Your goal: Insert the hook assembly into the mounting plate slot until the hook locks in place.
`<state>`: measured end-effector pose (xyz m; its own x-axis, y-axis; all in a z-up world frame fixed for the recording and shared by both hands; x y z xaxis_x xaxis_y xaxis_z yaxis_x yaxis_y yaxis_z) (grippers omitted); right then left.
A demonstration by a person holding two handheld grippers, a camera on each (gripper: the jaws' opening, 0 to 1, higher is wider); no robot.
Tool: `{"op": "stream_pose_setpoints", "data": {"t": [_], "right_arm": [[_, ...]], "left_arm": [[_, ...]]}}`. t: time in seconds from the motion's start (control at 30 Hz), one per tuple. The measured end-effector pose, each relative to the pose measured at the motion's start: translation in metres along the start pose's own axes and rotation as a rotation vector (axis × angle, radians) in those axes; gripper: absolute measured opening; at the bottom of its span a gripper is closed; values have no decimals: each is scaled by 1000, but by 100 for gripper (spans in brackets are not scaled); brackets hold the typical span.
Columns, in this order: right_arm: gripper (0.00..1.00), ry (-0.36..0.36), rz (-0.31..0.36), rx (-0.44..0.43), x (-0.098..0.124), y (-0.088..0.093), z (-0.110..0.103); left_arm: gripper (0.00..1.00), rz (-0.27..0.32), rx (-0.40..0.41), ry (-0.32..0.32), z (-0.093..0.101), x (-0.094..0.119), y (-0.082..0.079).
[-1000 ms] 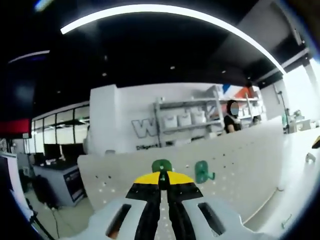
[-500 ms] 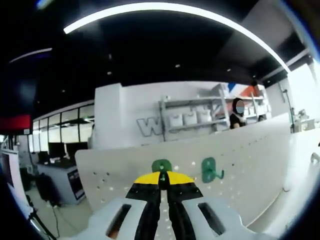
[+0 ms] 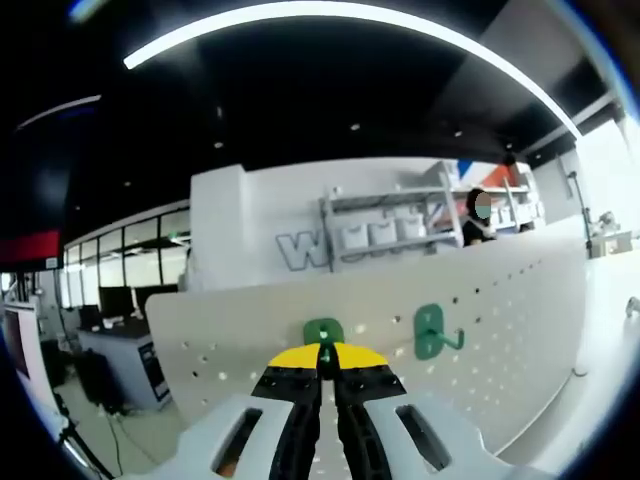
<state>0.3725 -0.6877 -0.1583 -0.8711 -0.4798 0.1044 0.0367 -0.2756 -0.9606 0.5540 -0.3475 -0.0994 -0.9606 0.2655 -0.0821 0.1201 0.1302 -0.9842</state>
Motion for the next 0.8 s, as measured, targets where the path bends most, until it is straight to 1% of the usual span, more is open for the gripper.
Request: {"op": "stream_pose_setpoints", "data": {"t": [0.33,0.47,0.8], "right_arm": [[77,-3,-7,-1,-3,2,0],[77,-5,-8,0,-3,2,0],[77,-10,-13,1,-5,3,0]], "left_arm": [[3,-2,-16,2,0,-3,3],[3,-11,-35,3,1,-3,4],[3,-15,-41,-1,1,-5,5]]}}
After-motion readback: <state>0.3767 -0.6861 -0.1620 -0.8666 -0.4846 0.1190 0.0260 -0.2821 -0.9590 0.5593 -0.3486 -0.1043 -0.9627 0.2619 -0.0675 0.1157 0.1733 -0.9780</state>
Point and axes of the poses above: the point that each gripper's makers call its tool centre point, and the gripper's own axes: x roughly backward along the fingers, z roughly to its right, y roughly out of its underside, the point moved 3 cm from there along x, roughly backward along the fingers, and after that the axes turned 12 degrees about y, right-handed, at the moved point
